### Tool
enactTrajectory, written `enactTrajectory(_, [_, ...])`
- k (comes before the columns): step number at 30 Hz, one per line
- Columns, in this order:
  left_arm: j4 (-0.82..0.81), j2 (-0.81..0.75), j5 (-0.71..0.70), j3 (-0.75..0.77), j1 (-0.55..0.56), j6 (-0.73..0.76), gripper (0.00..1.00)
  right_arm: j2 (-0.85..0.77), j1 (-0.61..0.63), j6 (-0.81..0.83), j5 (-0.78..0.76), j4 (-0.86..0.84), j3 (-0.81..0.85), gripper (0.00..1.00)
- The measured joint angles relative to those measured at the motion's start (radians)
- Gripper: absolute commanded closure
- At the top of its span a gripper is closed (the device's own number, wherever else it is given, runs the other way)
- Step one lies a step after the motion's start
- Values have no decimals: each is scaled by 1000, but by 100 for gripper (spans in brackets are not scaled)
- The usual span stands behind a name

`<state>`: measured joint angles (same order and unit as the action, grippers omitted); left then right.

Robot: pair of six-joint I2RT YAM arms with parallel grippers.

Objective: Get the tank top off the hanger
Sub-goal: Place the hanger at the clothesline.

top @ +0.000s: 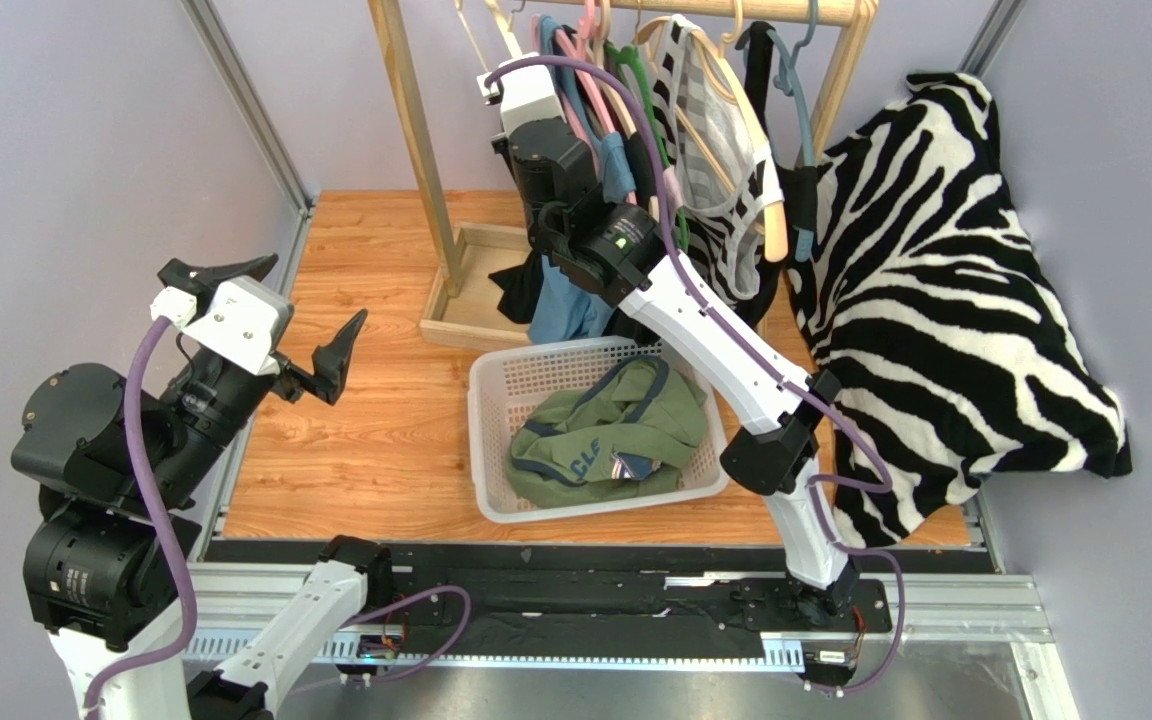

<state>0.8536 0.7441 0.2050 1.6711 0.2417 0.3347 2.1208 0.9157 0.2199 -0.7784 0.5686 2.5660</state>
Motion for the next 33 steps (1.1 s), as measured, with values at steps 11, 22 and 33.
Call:
enactTrajectory(11, [-5, -13, 7, -30, 0, 0, 1, 62, 0, -59, 81, -38, 54, 100])
enactTrajectory(22, [-16, -13, 25, -36, 0, -8, 1, 114, 5, -82, 102, -87, 80, 89])
enactTrajectory(33, [-21, -9, 56, -36, 0, -46, 1, 154, 77, -74, 116, -163, 87, 64])
